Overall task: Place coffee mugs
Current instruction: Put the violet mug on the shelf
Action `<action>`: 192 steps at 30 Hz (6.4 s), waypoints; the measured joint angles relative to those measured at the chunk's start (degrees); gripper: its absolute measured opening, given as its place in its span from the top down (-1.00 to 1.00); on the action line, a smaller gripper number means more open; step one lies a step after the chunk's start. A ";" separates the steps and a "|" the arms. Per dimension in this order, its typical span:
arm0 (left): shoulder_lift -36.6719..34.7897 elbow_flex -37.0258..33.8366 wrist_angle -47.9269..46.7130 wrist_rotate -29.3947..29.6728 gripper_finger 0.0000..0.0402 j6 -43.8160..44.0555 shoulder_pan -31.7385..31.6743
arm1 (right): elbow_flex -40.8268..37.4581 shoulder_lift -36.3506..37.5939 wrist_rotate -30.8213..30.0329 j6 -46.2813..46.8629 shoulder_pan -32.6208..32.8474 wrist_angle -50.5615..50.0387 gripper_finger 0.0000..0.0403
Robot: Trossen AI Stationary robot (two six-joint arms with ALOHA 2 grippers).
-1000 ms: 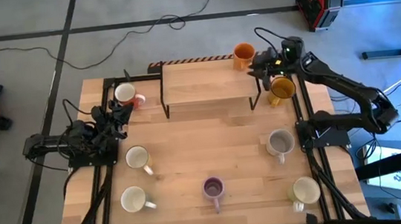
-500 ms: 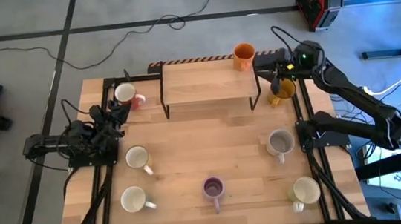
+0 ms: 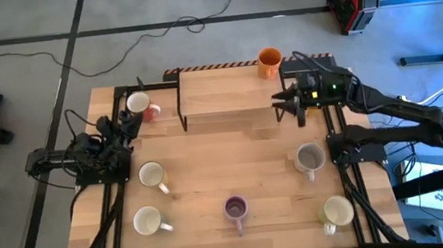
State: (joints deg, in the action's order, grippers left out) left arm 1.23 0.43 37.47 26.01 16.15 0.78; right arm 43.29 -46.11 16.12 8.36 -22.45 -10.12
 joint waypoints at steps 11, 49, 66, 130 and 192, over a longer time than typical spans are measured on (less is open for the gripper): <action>5.86 2.97 -3.28 -2.82 0.46 0.30 0.00 | 0.04 -1.74 -6.07 11.34 13.68 10.39 0.33; 24.78 15.63 -21.18 -14.87 0.43 1.35 0.00 | 0.04 -2.58 -0.85 30.34 14.00 -27.15 0.33; 35.08 15.80 -10.81 -15.18 0.43 6.27 5.79 | 0.04 -17.78 -7.82 36.05 33.40 4.28 0.33; 55.78 39.89 -26.35 5.54 0.43 22.71 41.38 | 15.37 -59.54 -42.92 37.06 70.79 14.04 -0.16; 55.78 39.87 -26.29 7.53 0.43 25.72 41.42 | 22.67 -75.29 -39.42 20.74 64.01 40.19 0.85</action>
State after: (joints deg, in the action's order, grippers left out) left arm 57.01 40.29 11.18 33.54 41.87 42.19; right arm 65.95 -121.39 -23.30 29.10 41.56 30.07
